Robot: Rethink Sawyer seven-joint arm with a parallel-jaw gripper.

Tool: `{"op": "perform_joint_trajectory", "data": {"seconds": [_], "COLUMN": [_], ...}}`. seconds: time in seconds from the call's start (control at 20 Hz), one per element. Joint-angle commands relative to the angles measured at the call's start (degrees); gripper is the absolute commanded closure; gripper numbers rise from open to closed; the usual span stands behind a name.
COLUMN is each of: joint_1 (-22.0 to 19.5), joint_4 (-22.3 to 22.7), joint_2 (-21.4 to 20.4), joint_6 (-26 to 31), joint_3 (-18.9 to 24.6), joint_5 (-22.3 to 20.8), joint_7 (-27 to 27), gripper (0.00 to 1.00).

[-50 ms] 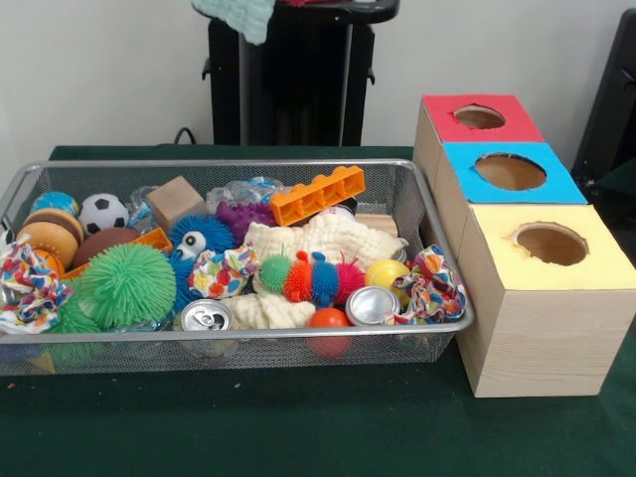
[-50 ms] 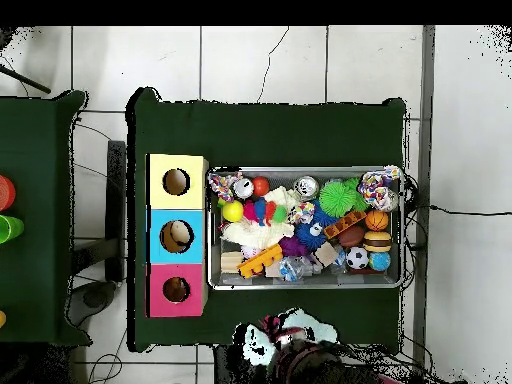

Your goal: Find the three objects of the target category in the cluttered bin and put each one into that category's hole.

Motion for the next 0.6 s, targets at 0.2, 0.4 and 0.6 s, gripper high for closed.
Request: {"op": "perform_joint_trajectory", "data": {"seconds": [0.2,0.4,0.6], "joint_1": [1.25,3.04,3.69], "joint_4": [9.48,13.55,14.22], "joint_2": [-10.84,-10.43,-8.86], "joint_6": [4.93,-1.67,-3.65], "joint_3": [-15.84,-19.74,-20.38], "joint_5": [-2.98,-3.28,-4.31], "joint_7": [-17.15,-20.62,-20.15], "gripper": [1.0,1.0,1.0]}}
